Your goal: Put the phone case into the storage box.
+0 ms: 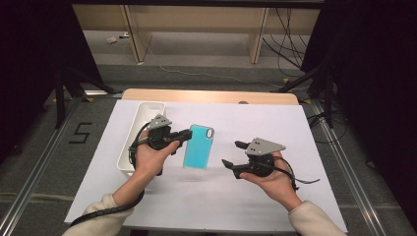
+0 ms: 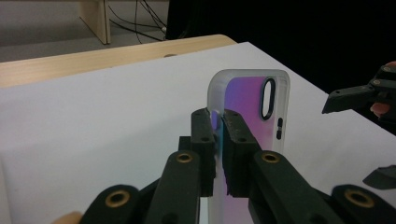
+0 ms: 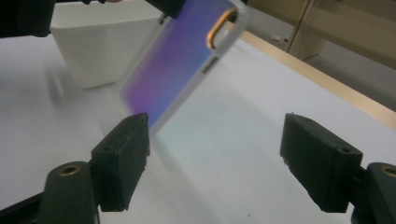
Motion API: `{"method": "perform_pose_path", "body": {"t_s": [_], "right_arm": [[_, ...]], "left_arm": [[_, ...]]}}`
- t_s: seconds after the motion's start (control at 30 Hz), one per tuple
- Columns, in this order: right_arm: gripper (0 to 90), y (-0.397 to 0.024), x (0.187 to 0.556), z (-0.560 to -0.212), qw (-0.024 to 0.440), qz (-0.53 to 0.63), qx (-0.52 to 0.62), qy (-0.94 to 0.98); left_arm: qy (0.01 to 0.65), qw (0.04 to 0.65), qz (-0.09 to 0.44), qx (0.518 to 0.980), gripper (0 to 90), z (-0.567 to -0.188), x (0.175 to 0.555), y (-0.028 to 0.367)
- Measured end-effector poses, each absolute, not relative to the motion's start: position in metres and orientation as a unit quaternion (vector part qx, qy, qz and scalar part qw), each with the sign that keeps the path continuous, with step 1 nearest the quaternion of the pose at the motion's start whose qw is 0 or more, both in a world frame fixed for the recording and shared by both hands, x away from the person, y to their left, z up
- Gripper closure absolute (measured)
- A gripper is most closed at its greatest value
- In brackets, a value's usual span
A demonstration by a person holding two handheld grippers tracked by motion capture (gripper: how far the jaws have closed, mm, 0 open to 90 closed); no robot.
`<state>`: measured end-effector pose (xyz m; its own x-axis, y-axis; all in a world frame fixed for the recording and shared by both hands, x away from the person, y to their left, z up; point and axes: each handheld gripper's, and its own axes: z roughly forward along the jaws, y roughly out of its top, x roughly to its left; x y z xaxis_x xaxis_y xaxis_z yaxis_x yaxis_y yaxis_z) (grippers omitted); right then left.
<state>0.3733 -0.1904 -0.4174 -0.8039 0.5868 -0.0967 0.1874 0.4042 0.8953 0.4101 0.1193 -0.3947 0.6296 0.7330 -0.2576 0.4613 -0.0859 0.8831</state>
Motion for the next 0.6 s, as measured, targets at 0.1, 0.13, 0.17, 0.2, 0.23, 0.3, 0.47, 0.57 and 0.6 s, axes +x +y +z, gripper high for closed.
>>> {"method": "perform_pose_path", "body": {"t_s": [0.1, 0.13, 0.17, 0.2, 0.23, 0.3, 0.47, 0.57, 0.6], "right_arm": [[25.1, -0.2, 0.373, -0.416, 0.212, 0.501, 0.253, 0.8], [24.9, -0.204, 0.372, -0.416, 0.204, 0.498, 0.26, 0.801], [25.0, -0.206, 0.372, -0.416, 0.204, 0.5, 0.265, 0.799], [24.9, -0.209, 0.371, -0.416, 0.205, 0.499, 0.267, 0.798], [24.9, -0.211, 0.371, -0.417, 0.206, 0.499, 0.269, 0.797], [24.9, -0.215, 0.371, -0.418, 0.218, 0.5, 0.269, 0.793], [24.8, -0.223, 0.368, -0.418, 0.224, 0.5, 0.277, 0.79], [25.0, -0.228, 0.367, -0.419, 0.228, 0.496, 0.282, 0.789], [25.0, -0.229, 0.366, -0.42, 0.226, 0.496, 0.284, 0.789]], "left_arm": [[0.411, 0.54, 0.131, 0.723, 84.2, -0.391, 0.409, 0.124], [0.411, 0.54, 0.132, 0.722, 84.1, -0.39, 0.409, 0.126], [0.413, 0.544, 0.132, 0.719, 84.1, -0.39, 0.408, 0.127], [0.41, 0.543, 0.134, 0.72, 84.1, -0.389, 0.408, 0.128], [0.41, 0.544, 0.135, 0.72, 84.1, -0.389, 0.407, 0.129], [0.41, 0.543, 0.136, 0.72, 84.1, -0.389, 0.406, 0.131], [0.409, 0.545, 0.139, 0.719, 84.1, -0.389, 0.404, 0.135], [0.409, 0.546, 0.141, 0.718, 84.1, -0.388, 0.404, 0.139], [0.41, 0.548, 0.139, 0.715, 84.1, -0.388, 0.403, 0.14]]}}
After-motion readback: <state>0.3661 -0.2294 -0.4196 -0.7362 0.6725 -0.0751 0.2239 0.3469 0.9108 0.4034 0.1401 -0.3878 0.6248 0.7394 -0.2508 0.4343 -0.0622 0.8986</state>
